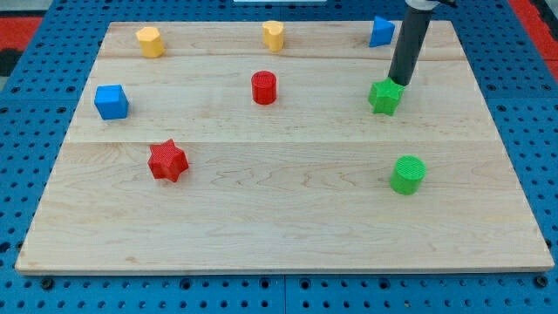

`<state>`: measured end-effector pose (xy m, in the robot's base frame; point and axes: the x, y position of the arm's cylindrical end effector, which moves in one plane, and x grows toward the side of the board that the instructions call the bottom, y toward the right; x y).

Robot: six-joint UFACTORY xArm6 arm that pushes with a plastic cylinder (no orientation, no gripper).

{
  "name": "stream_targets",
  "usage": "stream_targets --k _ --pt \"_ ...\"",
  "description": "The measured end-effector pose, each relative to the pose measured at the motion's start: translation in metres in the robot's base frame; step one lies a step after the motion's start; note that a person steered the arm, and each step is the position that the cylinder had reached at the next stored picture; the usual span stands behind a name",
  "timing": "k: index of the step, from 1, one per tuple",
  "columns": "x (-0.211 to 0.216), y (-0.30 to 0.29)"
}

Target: Push the green circle towards the bottom center of the board

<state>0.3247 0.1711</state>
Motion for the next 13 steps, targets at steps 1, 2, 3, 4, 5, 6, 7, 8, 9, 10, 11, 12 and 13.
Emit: stream_targets --k 1,2,3,4,5,6,7,8,9,10,11,12,13 --pt "-0.015 0.0" --pt "-0.031 0.0" --pt "-0.044 0.0" --pt "-0.044 -0.007" --pt "-0.045 -0.007" --pt "-0.017 -0.005" --pt "0.007 -0.004" --pt "0.006 0.026" --pt "-0.002 0.066" --pt "-0.011 0.102" --pt "-0.011 0.125" --pt "0.01 0.106" --pt "0.04 0.074"
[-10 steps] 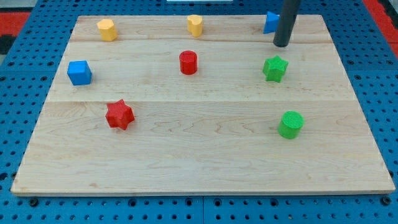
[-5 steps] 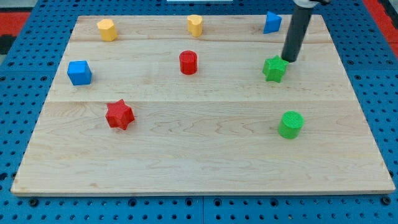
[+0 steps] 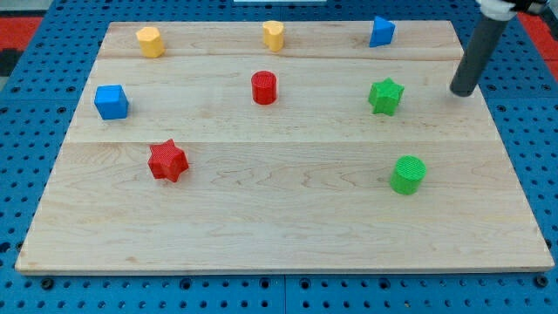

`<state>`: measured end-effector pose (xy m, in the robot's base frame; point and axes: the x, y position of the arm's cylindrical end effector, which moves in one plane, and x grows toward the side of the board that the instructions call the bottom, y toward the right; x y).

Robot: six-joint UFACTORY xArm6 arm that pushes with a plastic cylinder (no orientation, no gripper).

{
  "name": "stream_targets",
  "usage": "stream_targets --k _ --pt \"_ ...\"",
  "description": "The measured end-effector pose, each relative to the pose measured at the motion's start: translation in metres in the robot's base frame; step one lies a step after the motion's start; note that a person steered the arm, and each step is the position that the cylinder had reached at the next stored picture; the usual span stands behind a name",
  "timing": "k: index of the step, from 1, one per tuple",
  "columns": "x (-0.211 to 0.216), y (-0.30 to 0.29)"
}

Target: Push the green circle towards the bottom center of the board

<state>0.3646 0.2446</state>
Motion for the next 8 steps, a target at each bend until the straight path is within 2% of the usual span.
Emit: stream_targets --k 1,3,6,7,8 --pt "0.034 -0.045" --pt "0.058 -0.056" --pt "0.093 -0.333" --pt "0.11 -0.366" --pt "0.109 -0.383"
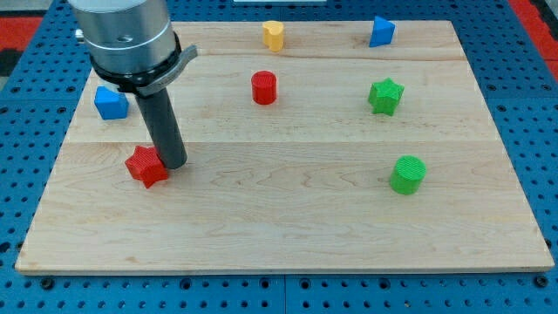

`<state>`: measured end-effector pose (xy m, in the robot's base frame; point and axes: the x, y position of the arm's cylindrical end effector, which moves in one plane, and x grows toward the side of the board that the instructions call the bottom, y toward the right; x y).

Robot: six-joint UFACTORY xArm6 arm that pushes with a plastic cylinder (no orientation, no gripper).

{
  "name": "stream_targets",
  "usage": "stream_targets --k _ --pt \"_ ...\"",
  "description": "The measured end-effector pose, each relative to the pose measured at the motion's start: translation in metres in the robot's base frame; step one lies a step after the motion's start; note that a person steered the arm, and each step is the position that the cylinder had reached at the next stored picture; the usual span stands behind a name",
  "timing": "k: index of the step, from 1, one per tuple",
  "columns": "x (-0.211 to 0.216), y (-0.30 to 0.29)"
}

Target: Push the green circle towards the bottom center of the board

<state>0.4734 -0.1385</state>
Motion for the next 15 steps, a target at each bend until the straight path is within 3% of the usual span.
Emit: stream_targets --k 3,5,7,8,9,11,13,14,15 --pt "-0.02 0.005" --pt "-0.006 0.031" --pt "0.008 0.002" --pt "0.021 -0.079" --pt "0.034 -0.056" --pt "0.057 0.19" --pt "0.068 0.363" --pt "0.038 0.373" --pt "0.057 0.217"
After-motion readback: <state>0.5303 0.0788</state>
